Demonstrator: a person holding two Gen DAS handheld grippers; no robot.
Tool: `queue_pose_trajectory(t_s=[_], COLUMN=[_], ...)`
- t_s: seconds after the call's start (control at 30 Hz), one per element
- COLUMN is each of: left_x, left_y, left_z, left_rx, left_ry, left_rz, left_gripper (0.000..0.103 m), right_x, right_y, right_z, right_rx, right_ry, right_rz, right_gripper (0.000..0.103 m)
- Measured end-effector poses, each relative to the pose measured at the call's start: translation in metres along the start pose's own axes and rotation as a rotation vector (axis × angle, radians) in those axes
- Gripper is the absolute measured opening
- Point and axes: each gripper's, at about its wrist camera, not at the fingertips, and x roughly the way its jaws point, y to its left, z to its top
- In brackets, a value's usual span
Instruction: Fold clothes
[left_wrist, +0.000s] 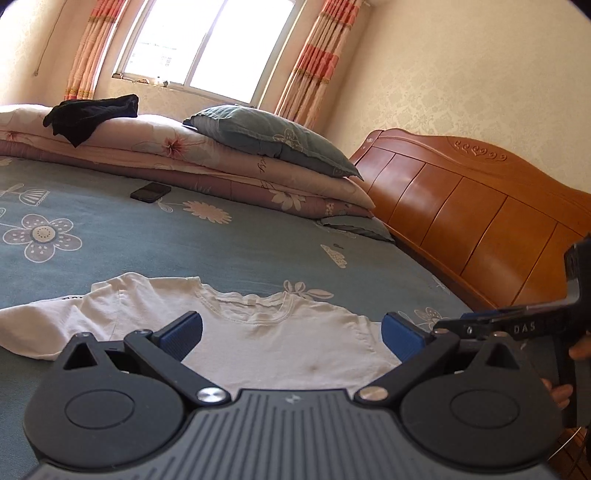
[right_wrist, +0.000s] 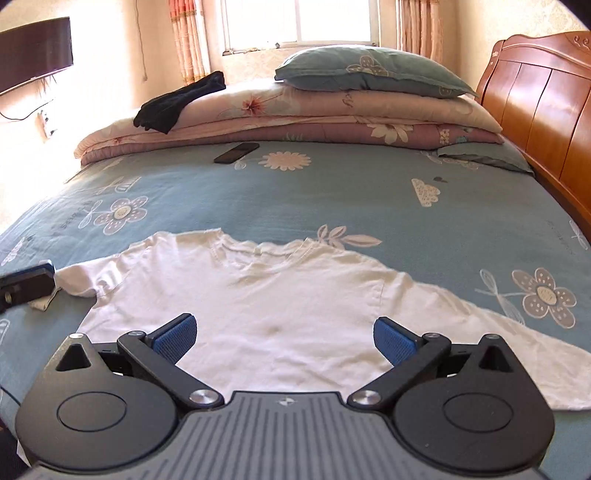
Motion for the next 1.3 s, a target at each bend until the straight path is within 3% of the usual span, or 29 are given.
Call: queue_pose_trajectory(t_s=[0.07,0.13,0.27,0.37,0.5,0.6,0.77,0.87,0.97,1.1,1.23,1.3], left_x=[-0.005,-0.004,0.006,0.027,0.073,0.130,0.198,0.194,0.177,0.169,0.181,0.202], left_y=[0.013,0.033,0.075,0.094,0.111,0.123,0.155,0.176,0.191,0.188,0.181,0.177], left_z=[0.004,0.005,0.010,0.022,0.043,0.048,0.027,0.014,0.015,0.034,0.050,0.048], left_rx=[0.000,-0.028,-0.066,-0.080,-0.111,-0.149,-0.245,-0.256,-0.269,-0.271,-0.341,-0.348], left_ry=[0.021,0.070,0.127,0.143,0.157,0.202,0.304,0.284,0.272,0.270,0.241,0.278], left_rz=[0.025,0.116,0.260,0.273,0.191,0.134,0.192,0.292,0.256,0.277,0.119,0.083], left_gripper=[0.103,0.102,0.102,0.102,0.102,0.102,0.102,0.102,0.096,0.096,0.098,0.098], right_x=[0.017,0.034,0.056,0.065,0.069,0.069,0.067,0.067,0.068,0.070,0.071,0.072], right_y=[0.010,0.020,0.049,0.055,0.039,0.036,0.039,0.038,0.036,0.038,0.039,0.038], right_z=[-0.036,-0.064,-0.107,-0.117,-0.119,-0.121,-0.127,-0.128,-0.127,-0.127,-0.125,-0.123], right_rx=[0.002,-0.017,-0.121,-0.157,-0.059,-0.047,-0.101,-0.103,-0.088,-0.083,-0.072,-0.066], right_ry=[0.061,0.105,0.109,0.124,0.118,0.097,0.075,0.061,0.051,0.044,0.051,0.062], right_rz=[-0.006,-0.028,-0.073,-0.046,0.023,0.038,0.039,0.047,0.048,0.035,0.025,0.027], right_gripper=[0.103,0.103,0.103,0.103,0.103,0.103,0.103,0.103,0.103,0.103,0.103,0.103])
